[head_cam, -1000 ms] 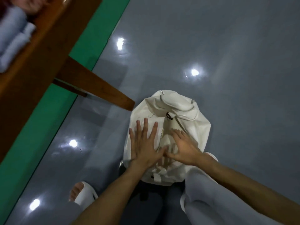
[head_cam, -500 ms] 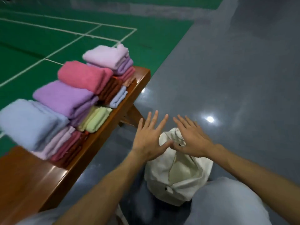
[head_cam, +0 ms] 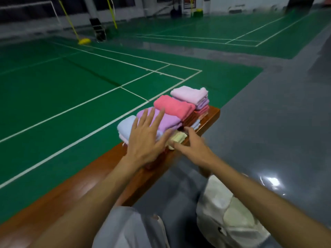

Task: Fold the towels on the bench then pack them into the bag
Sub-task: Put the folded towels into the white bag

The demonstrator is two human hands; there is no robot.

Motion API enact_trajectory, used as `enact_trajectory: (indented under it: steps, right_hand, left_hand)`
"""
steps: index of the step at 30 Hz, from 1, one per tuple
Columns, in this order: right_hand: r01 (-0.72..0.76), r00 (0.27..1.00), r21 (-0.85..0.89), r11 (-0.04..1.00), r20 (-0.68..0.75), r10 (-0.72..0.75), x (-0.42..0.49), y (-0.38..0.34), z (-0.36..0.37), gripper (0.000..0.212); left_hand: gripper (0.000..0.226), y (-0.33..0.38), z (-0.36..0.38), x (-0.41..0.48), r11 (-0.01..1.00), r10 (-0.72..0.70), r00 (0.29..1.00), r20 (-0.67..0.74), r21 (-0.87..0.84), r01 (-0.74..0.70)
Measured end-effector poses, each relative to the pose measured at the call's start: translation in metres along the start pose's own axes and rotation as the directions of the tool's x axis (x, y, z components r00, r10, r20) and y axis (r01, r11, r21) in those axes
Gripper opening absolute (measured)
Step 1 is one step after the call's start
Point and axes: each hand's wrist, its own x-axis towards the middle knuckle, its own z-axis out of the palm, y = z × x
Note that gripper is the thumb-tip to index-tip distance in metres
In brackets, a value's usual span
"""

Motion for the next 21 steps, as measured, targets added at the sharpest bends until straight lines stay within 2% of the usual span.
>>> enact_trajectory:
  steps: [1,2,3,4,5,6,7,8,10,12,14,17,18,21]
  right_hand:
    - [-0.09,0.996,0.092,0.992,0.026,0.088,0.005,-0.006,0.013,0.076]
    - [-0.198,0.98,0.17,0.965,0.061,0.19,0.011,-0.012,0.026,0.092]
    - [-0.286,0.958,0.258,0.923,0.092,0.271,0.021,-0.013,0.041,0.114]
    - [-0.377,0.926,0.348,0.858,0.152,0.345,0.029,-0.01,0.055,0.129]
    - [-0.445,0.896,0.448,0.776,0.217,0.388,0.038,-0.007,0.069,0.134]
    - [-0.484,0.873,0.533,0.695,0.243,0.422,0.046,-0.002,0.08,0.137]
    - [-0.508,0.855,0.586,0.631,0.253,0.453,0.049,-0.005,0.088,0.136]
    - [-0.509,0.848,0.61,0.607,0.232,0.477,0.049,-0.012,0.091,0.134]
    - [-0.509,0.842,0.604,0.614,0.201,0.501,0.053,-0.016,0.099,0.129]
    - [-0.544,0.824,0.585,0.601,0.238,0.514,0.054,-0.021,0.105,0.131]
    - [-0.562,0.812,0.579,0.591,0.248,0.529,0.058,-0.019,0.111,0.131]
    - [-0.531,0.825,0.601,0.597,0.206,0.527,0.056,-0.019,0.117,0.108]
    - [-0.523,0.829,0.599,0.606,0.194,0.524,0.054,-0.019,0.118,0.1]
    - [-0.53,0.839,0.54,0.654,0.223,0.496,0.046,-0.016,0.114,0.083]
  left_hand:
    - [0.075,-0.014,-0.002,-0.007,0.991,-0.126,0.991,-0.046,-0.061,0.123]
    - [0.076,-0.026,-0.002,-0.013,0.948,-0.293,0.953,-0.077,-0.156,0.279]
    - [0.079,-0.034,0.0,-0.017,0.848,-0.488,0.87,-0.07,-0.274,0.454]
    - [0.082,-0.042,0.004,-0.02,0.68,-0.678,0.735,-0.012,-0.392,0.62]
    - [0.089,-0.051,0.011,-0.021,0.456,-0.817,0.568,0.102,-0.488,0.744]
    - [0.099,-0.055,0.015,-0.022,0.227,-0.881,0.407,0.243,-0.538,0.812]
    - [0.11,-0.057,0.018,-0.022,0.052,-0.88,0.306,0.364,-0.566,0.823]
    - [0.116,-0.059,0.024,-0.022,-0.06,-0.854,0.265,0.448,-0.59,0.805]
    - [0.104,-0.058,0.032,-0.018,-0.162,-0.811,0.262,0.523,-0.631,0.758]
    - [0.083,-0.057,0.037,-0.011,-0.204,-0.786,0.268,0.557,-0.644,0.737]
    - [0.076,-0.06,0.041,-0.005,-0.234,-0.734,0.261,0.627,-0.595,0.769]
    - [0.083,-0.071,0.045,-0.006,-0.244,-0.681,0.218,0.699,-0.497,0.833]
    - [0.076,-0.07,0.042,-0.007,-0.261,-0.676,0.198,0.71,-0.482,0.836]
    - [0.044,-0.048,0.025,-0.017,-0.289,-0.637,0.219,0.739,-0.493,0.821]
